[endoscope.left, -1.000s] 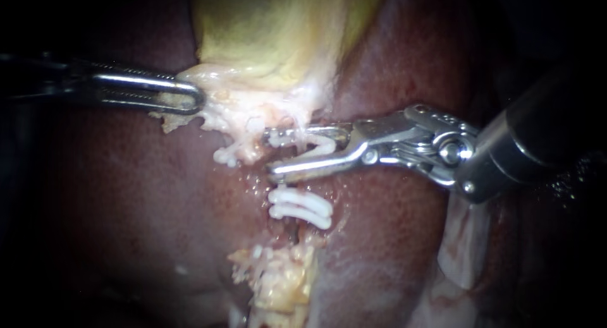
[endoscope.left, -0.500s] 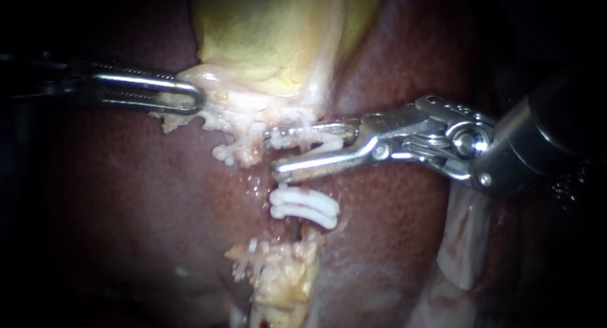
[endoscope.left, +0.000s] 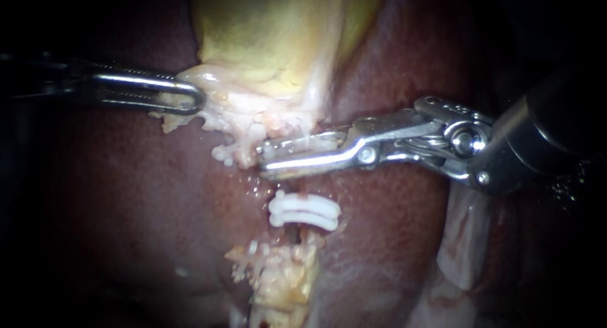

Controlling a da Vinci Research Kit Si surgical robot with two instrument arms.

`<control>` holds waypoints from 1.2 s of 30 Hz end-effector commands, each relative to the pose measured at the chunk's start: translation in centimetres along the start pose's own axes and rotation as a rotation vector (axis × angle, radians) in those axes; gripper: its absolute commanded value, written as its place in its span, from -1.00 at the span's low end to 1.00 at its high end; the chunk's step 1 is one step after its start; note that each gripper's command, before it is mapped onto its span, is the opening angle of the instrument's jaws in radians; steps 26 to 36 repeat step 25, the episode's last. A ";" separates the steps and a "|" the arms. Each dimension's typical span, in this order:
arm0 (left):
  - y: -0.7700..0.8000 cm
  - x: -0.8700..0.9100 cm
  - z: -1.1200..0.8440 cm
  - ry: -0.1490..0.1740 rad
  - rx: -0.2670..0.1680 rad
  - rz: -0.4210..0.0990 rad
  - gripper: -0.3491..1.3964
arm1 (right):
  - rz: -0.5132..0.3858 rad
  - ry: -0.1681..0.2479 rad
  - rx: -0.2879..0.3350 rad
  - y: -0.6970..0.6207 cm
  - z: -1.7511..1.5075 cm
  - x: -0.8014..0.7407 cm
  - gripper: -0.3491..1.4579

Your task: Clipping third clip right tube

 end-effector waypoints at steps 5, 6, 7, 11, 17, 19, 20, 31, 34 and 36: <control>0.00 0.00 0.00 0.000 0.000 0.000 -1.00 | 0.096 0.015 -0.013 0.02 0.00 -0.04 -1.00; 0.00 0.00 0.00 0.000 0.000 0.000 -1.00 | 0.095 0.013 -0.031 0.03 0.00 -0.06 -1.00; 0.00 0.00 0.00 0.000 0.000 0.000 -1.00 | 0.095 0.006 -0.036 0.04 0.00 -0.07 -1.00; 0.00 0.00 0.00 0.000 0.000 0.000 -1.00 | 0.090 -0.015 -0.052 0.08 0.01 -0.16 -1.00; 0.00 0.00 0.00 0.000 0.000 0.000 -1.00 | 0.087 -0.017 -0.053 0.11 0.02 -0.19 -1.00; 0.00 0.00 0.00 0.000 0.000 0.000 -1.00 | 0.087 -0.017 -0.053 0.11 0.02 -0.19 -1.00; 0.00 0.00 0.00 0.000 0.000 0.000 -1.00 | 0.087 -0.017 -0.053 0.11 0.02 -0.19 -1.00; 0.00 0.00 0.00 0.000 0.000 0.000 -1.00 | 0.087 -0.016 -0.054 0.13 0.01 -0.19 -1.00; 0.00 0.00 0.00 0.000 0.000 0.000 -1.00 | 0.087 -0.016 -0.054 0.13 0.01 -0.19 -1.00; 0.00 0.00 0.00 0.000 0.000 0.000 -1.00 | 0.087 -0.016 -0.054 0.13 0.01 -0.19 -1.00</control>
